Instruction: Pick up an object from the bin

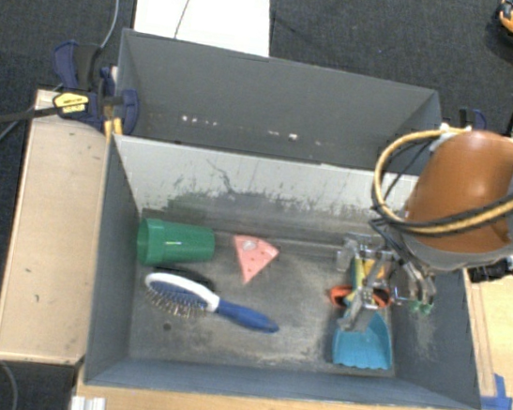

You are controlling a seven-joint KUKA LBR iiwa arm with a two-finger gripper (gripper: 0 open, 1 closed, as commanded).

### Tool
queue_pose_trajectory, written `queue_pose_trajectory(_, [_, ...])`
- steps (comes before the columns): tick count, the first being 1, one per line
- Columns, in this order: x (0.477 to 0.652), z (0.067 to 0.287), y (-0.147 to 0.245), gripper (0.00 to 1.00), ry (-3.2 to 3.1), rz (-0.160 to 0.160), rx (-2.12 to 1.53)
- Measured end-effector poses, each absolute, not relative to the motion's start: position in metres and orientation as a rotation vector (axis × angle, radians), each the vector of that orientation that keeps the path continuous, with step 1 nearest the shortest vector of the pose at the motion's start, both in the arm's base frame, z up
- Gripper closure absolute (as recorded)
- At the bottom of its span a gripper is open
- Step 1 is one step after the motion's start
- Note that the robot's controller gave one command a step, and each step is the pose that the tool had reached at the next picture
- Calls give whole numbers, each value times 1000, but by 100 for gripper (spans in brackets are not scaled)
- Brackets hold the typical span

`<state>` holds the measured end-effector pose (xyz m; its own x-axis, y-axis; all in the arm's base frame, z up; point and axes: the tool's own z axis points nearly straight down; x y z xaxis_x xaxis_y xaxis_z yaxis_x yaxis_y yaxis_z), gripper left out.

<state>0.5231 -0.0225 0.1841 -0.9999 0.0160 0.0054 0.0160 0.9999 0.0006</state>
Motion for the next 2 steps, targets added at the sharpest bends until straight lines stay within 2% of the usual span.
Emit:
queue_pose_trajectory(1, [525,188,-23,0,-3144,0,-24])
queue_pose_trajectory(2, [524,151,-40,0,-3152,0,12])
